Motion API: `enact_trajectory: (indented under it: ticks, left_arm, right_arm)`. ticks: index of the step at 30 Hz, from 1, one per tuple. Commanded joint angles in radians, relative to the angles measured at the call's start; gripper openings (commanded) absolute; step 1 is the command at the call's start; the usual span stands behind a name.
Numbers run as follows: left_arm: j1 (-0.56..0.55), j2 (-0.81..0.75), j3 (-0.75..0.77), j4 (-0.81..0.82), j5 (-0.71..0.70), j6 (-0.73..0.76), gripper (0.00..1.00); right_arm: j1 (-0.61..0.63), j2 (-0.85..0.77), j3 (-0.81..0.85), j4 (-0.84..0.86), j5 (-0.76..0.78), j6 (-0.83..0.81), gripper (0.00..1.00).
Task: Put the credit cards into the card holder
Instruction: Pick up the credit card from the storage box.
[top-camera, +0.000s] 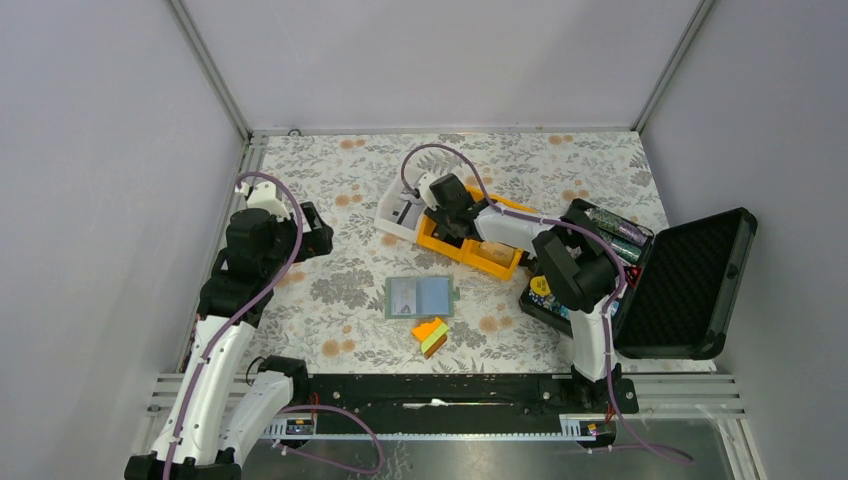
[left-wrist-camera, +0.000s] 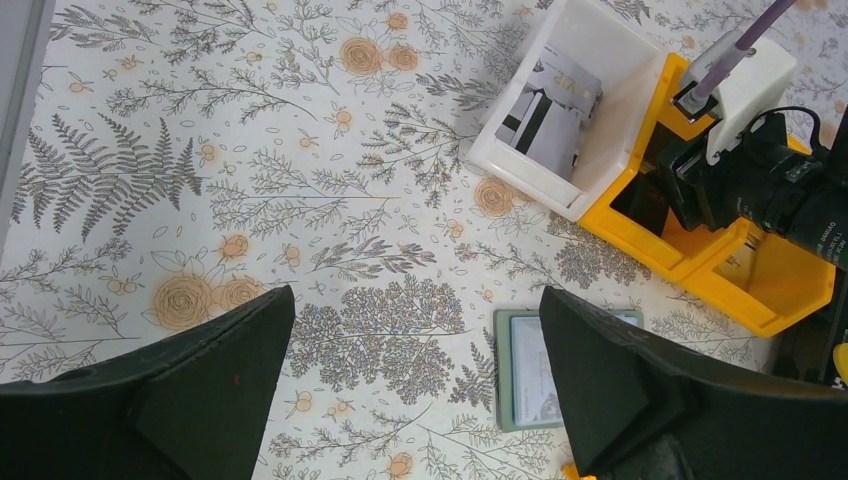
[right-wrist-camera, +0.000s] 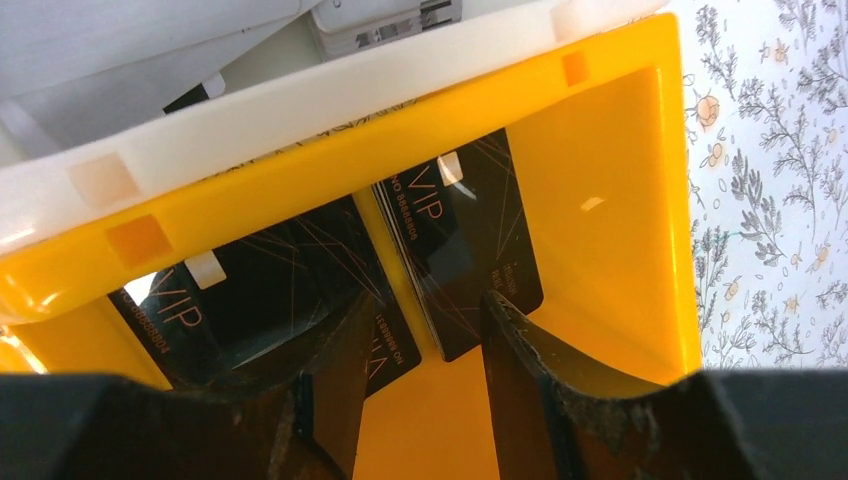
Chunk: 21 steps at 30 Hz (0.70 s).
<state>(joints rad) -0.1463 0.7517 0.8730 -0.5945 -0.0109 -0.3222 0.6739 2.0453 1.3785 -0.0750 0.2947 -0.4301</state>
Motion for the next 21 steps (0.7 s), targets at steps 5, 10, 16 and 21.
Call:
enact_trajectory:
  ticks: [5, 10, 16, 21]
  left_arm:
    - [-0.004, -0.015, -0.011, 0.052, 0.030, -0.002, 0.99]
    - [-0.004, -0.014, -0.009, 0.052, 0.028, 0.000, 0.99]
    - [-0.004, -0.011, -0.008, 0.052, 0.026, 0.000, 0.99]
    - [-0.004, -0.006, -0.008, 0.053, 0.027, 0.000, 0.99]
  right_arm:
    - [0.000, 0.042, 0.050, 0.028, 0.043, -0.026, 0.49]
    - [-0.002, 0.076, 0.066, 0.055, 0.080, -0.066, 0.47]
    - [-0.003, 0.085, 0.043, 0.124, 0.132, -0.091, 0.44]
    - [-0.002, 0.065, 0.033, 0.163, 0.185, -0.120, 0.43]
